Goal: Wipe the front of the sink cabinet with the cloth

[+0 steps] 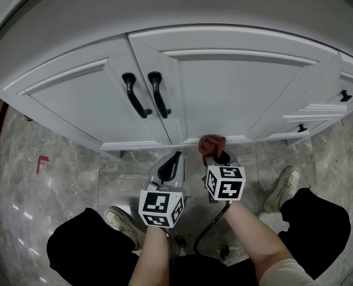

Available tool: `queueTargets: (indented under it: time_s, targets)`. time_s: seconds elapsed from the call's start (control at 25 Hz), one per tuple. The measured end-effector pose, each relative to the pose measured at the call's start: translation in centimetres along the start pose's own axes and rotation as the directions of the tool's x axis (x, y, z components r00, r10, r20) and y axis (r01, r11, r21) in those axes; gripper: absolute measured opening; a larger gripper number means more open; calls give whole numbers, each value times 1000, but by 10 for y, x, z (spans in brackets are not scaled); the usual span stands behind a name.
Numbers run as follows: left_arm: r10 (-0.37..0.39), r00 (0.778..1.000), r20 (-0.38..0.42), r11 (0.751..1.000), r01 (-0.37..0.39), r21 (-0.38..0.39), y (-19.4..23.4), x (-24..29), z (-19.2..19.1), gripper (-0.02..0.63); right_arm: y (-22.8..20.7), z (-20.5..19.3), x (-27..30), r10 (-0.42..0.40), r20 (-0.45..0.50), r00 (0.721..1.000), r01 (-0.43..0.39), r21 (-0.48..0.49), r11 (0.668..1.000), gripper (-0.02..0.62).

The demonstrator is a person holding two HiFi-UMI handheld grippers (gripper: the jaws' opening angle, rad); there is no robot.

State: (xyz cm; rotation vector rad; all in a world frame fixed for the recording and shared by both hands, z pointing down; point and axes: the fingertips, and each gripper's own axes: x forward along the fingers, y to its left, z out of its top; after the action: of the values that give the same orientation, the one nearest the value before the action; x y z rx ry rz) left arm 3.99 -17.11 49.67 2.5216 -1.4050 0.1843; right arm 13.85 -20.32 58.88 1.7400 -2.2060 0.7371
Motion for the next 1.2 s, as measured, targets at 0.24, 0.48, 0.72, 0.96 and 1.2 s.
queueTargets:
  time_s: [0.24, 0.48, 0.72, 0.96, 1.2]
  targets:
    - [-69, 998, -16, 998, 69, 9, -37, 18, -4, 0, -61, 3, -20, -98, 17, 995, 98, 26, 995, 81]
    - [-112, 993, -28, 994, 113, 13, -61, 29, -9, 0, -123, 5, -42, -227, 32, 973, 223, 95, 970, 81]
    - [-144, 989, -36, 989, 145, 25, -76, 31, -11, 0, -151, 4, -58, -294, 31, 955, 286, 154, 946, 81]
    - [-119, 993, 18, 992, 118, 41, -62, 11, 13, 0, -103, 22, -70, -229, 75, 971, 219, 115, 969, 81]
    - [-30, 991, 129, 998, 22, 63, -30, -46, 59, 0, -12, 60, -105, -81, 186, 979, 87, -25, 996, 81]
